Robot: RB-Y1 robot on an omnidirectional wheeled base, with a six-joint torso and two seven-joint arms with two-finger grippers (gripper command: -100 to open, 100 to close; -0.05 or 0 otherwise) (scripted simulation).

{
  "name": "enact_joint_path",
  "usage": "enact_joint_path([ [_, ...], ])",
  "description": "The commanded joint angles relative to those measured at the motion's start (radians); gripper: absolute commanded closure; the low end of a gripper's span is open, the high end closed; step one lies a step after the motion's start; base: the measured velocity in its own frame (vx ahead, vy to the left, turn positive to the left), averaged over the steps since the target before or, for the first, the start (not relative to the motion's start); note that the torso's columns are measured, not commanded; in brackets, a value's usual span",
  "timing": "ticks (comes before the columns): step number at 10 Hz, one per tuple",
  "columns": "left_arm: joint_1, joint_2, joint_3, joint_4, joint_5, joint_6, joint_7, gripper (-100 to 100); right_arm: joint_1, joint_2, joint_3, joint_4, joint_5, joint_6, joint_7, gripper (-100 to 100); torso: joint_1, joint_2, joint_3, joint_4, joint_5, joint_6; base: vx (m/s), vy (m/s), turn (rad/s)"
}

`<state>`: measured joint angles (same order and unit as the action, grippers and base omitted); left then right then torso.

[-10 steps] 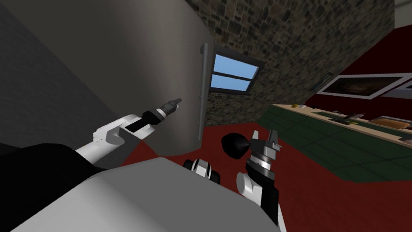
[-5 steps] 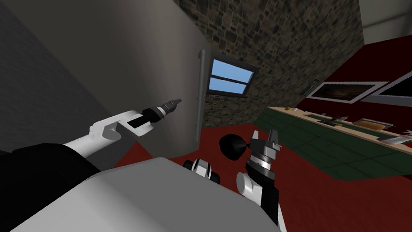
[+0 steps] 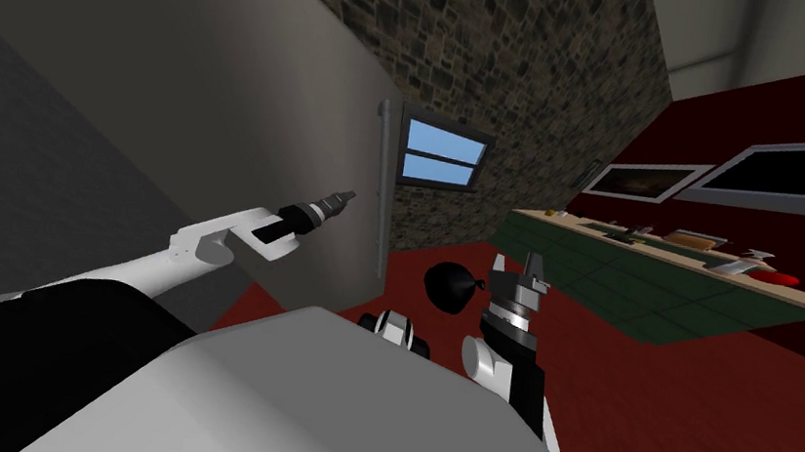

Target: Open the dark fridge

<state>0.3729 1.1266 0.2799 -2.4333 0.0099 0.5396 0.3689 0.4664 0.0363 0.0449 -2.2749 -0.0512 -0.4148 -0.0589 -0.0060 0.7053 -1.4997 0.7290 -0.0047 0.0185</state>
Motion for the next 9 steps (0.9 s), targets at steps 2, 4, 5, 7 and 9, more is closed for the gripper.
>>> enact_joint_path([
  [2, -0.002, 0.069, 0.020, -0.051, 0.008, 0.054, 0.033, -100, 0.000, 0.000, 0.000, 0.000, 0.000, 0.000, 0.000, 0, 0.002, 0.003, 0.003, 0.000, 0.002, -0.002, 0.049, -0.023, -0.077],
  [4, -0.004, 0.098, 0.023, -0.094, 0.011, 0.082, 0.046, -100, 0.000, 0.000, 0.000, 0.000, 0.000, 0.000, 0.000, 0, 0.005, 0.011, 0.008, 0.002, 0.004, -0.007, 0.045, -0.018, -0.054],
  [5, -0.005, 0.109, 0.024, -0.119, 0.012, 0.094, 0.051, -100, 0.000, 0.000, 0.000, 0.000, 0.000, 0.000, 0.000, 0, 0.004, 0.013, 0.010, 0.003, 0.003, -0.009, 0.060, -0.010, -0.071],
  [7, -0.006, 0.124, 0.026, -0.167, 0.014, 0.108, 0.058, -100, 0.000, 0.000, 0.000, 0.000, 0.000, 0.000, 0.000, 0, 0.005, 0.026, 0.019, 0.006, 0.004, -0.014, 0.039, -0.005, -0.024],
  [9, 0.001, 0.121, 0.029, -0.160, 0.012, 0.095, 0.057, -100, 0.000, 0.000, 0.000, 0.000, 0.000, 0.000, 0.000, 0, 0.003, 0.029, 0.021, 0.007, 0.003, -0.015, 0.011, -0.001, -0.005],
])
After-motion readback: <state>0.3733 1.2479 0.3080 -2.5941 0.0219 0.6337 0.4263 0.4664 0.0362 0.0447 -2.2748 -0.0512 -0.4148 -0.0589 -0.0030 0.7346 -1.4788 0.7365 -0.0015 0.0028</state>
